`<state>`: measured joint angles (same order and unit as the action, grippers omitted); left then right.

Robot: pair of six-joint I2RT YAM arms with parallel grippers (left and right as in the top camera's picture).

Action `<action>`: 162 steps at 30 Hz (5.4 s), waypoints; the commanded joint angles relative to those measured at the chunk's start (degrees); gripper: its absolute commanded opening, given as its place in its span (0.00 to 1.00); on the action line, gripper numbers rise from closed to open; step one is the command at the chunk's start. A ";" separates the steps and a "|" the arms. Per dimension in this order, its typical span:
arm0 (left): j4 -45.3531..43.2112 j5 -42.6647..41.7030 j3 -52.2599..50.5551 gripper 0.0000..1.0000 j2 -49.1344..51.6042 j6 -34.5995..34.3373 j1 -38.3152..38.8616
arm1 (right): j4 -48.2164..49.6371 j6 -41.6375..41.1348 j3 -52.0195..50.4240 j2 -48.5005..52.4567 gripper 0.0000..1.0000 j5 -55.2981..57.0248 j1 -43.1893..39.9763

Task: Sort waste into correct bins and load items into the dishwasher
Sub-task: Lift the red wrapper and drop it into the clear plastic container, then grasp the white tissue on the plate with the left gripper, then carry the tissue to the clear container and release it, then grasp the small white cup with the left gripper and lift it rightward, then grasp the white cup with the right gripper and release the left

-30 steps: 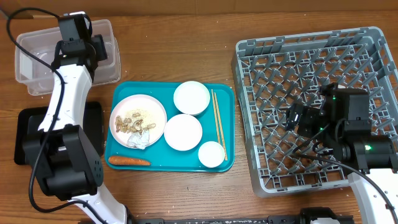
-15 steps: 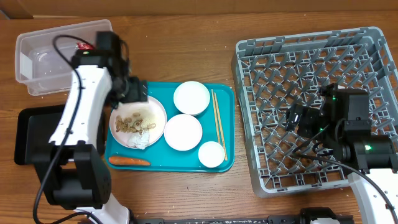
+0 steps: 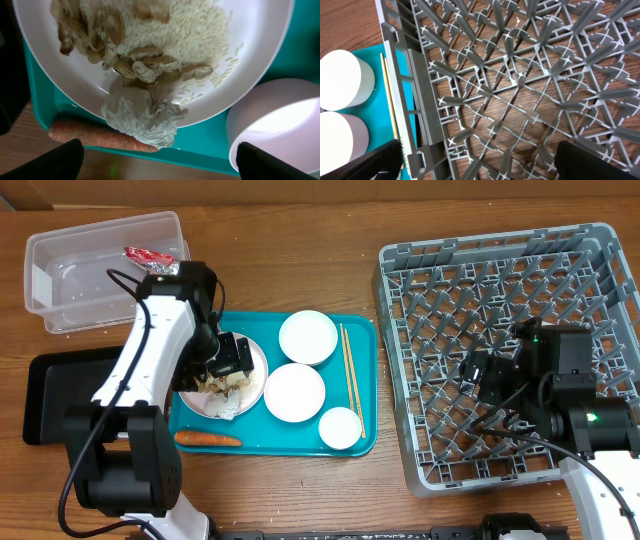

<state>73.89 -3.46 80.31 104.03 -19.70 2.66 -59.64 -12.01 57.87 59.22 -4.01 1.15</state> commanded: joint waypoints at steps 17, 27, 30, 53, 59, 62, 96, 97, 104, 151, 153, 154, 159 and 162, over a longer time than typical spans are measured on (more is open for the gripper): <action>-7.06 1.97 -10.69 0.68 -0.98 -1.55 0.55 | -0.74 -0.02 1.57 -0.09 1.00 0.52 -0.20; -9.86 1.97 -14.10 0.16 -0.98 -1.53 0.55 | -0.74 -0.02 1.57 -0.09 1.00 0.55 -0.20; -9.53 1.95 -13.97 0.04 -0.98 -1.53 0.55 | -0.72 -0.02 1.57 -0.09 1.00 0.55 -0.20; -30.34 17.84 16.90 0.04 0.55 0.00 -7.91 | -0.94 -0.02 1.57 -0.09 1.00 0.55 -0.20; -36.79 17.49 16.92 0.06 5.90 -0.02 -10.67 | -1.51 -0.02 1.57 -0.09 1.00 0.52 -0.20; -37.31 16.79 16.92 0.42 7.52 -0.02 -11.43 | -1.57 -0.02 1.57 -0.09 1.00 0.52 -0.20; 6.29 -10.84 15.63 0.65 0.26 10.91 17.14 | 0.09 -0.04 1.57 -0.04 1.00 -1.84 -0.20; 6.10 -10.08 14.71 0.66 0.26 10.88 18.86 | 0.00 -0.04 1.57 -0.04 1.00 -1.84 -0.20; 2.27 -10.08 4.92 0.65 0.33 10.82 27.91 | -0.83 -0.02 1.57 -0.04 1.00 -1.81 -0.20; -15.34 -74.23 13.40 0.04 0.44 16.92 12.85 | 32.33 7.98 1.57 12.96 1.00 -65.64 -0.20; -15.52 -74.55 13.38 0.04 0.44 16.92 12.87 | 33.66 7.98 1.57 13.60 1.00 -68.83 -0.20; -15.47 -74.58 13.40 0.04 0.44 16.76 12.94 | 35.17 7.98 1.57 13.79 1.00 -71.54 -0.17; -15.50 -74.47 13.40 0.04 0.44 16.26 13.77 | 40.02 7.96 1.57 13.79 0.94 -76.72 -0.17; -15.50 -74.38 13.40 0.04 0.44 16.26 14.36 | 41.03 7.96 1.57 13.79 0.89 -76.70 -0.13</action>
<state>58.59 -76.99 92.75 105.10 -4.05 15.88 -19.55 -4.51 57.91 73.30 -75.83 0.75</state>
